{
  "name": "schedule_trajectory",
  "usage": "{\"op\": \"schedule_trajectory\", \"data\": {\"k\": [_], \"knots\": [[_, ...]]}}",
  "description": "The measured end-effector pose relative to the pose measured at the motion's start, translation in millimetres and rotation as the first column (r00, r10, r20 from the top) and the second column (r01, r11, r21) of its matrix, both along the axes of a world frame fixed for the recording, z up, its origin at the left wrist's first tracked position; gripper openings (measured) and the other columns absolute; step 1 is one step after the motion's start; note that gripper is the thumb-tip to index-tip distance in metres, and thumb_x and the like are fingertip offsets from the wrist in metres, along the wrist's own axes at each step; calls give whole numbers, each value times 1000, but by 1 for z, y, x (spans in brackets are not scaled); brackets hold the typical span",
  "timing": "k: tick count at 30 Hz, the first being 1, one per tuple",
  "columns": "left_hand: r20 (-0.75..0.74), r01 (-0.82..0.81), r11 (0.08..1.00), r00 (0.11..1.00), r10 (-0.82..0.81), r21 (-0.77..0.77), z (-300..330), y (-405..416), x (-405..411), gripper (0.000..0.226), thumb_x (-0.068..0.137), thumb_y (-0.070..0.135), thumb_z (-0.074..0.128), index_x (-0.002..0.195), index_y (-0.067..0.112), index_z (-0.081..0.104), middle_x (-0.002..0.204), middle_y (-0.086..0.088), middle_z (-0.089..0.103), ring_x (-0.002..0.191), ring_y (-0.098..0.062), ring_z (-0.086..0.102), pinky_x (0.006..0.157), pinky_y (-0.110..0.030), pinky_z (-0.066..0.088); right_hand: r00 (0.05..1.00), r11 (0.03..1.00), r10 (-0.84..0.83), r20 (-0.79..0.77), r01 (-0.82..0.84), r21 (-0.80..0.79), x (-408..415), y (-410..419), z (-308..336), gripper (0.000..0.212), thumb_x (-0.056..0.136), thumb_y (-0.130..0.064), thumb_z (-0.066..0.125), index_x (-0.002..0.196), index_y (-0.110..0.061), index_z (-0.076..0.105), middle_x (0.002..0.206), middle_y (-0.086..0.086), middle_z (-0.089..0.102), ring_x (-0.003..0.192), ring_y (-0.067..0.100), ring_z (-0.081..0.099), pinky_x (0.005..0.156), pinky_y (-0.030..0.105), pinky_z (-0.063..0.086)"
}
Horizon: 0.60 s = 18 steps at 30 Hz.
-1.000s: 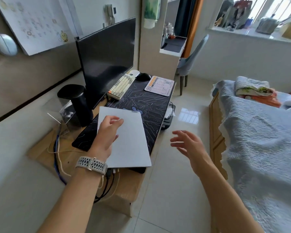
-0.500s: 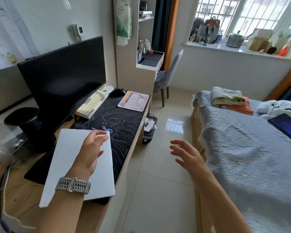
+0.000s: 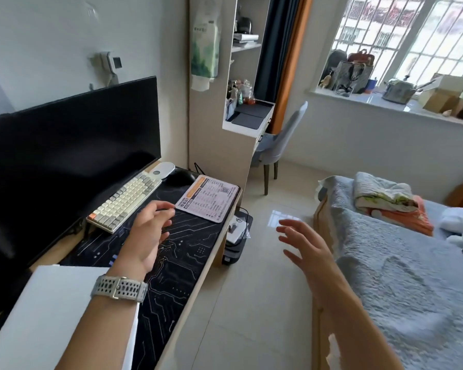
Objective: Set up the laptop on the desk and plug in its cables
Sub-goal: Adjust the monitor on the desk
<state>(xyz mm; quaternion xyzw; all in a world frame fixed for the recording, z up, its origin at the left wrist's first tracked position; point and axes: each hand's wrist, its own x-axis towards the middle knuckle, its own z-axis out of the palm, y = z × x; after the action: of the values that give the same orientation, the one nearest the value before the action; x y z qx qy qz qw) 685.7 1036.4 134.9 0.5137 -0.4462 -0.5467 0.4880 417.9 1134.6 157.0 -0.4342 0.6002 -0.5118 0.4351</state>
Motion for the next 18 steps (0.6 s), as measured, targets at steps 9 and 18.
{"op": "schedule_trajectory", "data": {"k": [9,18], "knots": [[12,-216,976,976,216,-12,-10,-50,6,12,93,16,54,90,23,64,104,-6,58,92,-16,52,78,-30,41,976,976,215,41,-213,-33,-13,-121,7,17,90,-28,61,105,-24,68,105,-3,71,109,18,62,99,39,45],[119,-678,734,733,670,35,-15,-22,-4,12,93,21,55,97,21,66,110,-2,64,102,-16,58,86,-33,45,770,770,638,21,-638,13,6,-235,-5,17,94,-25,56,105,-30,68,114,-1,69,111,15,62,99,37,46]]}}
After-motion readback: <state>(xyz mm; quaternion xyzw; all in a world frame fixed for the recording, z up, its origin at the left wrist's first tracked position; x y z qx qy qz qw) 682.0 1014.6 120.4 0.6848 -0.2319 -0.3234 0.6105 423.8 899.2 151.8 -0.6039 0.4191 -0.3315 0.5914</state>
